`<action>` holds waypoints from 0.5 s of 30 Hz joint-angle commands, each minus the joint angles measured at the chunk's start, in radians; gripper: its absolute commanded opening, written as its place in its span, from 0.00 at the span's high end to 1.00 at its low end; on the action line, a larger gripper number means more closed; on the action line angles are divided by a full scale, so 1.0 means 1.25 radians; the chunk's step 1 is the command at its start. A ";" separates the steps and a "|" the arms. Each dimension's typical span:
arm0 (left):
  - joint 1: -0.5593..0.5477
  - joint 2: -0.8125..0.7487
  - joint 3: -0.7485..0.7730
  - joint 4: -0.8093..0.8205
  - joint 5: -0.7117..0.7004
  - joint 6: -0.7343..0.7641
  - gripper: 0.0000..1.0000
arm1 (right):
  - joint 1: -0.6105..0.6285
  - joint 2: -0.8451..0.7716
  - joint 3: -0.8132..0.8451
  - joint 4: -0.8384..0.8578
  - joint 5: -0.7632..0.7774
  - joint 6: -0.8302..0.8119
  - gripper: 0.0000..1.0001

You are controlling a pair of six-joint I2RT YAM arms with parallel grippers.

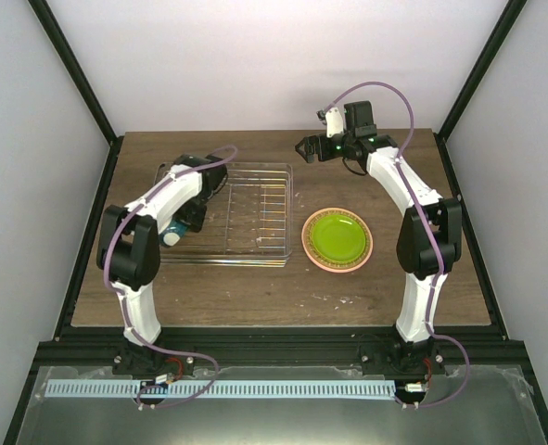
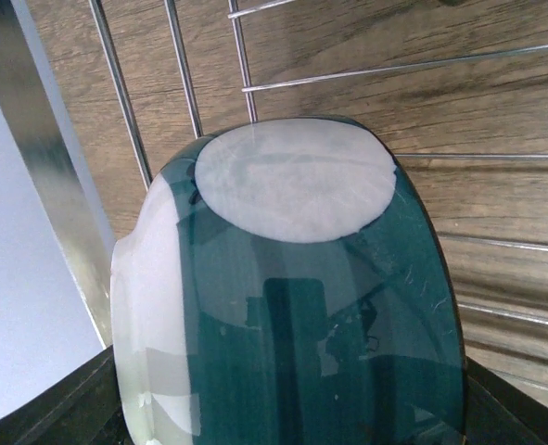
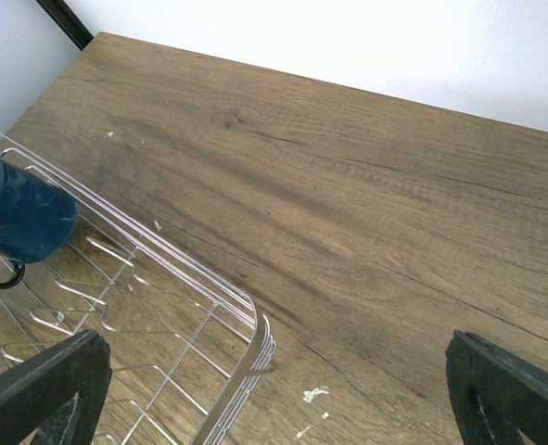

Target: Load the mixed dishes into the dish rack

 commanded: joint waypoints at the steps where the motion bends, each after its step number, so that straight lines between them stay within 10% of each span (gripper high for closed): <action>1: 0.009 0.024 -0.013 -0.014 -0.102 -0.024 0.69 | -0.005 -0.009 -0.001 -0.005 -0.005 -0.015 0.00; 11: 0.008 0.036 -0.030 0.032 -0.085 -0.023 0.08 | -0.004 -0.016 -0.002 -0.009 0.001 -0.020 0.00; 15: 0.009 0.033 -0.037 0.046 -0.059 -0.020 0.00 | -0.005 -0.016 -0.001 -0.010 0.004 -0.020 0.00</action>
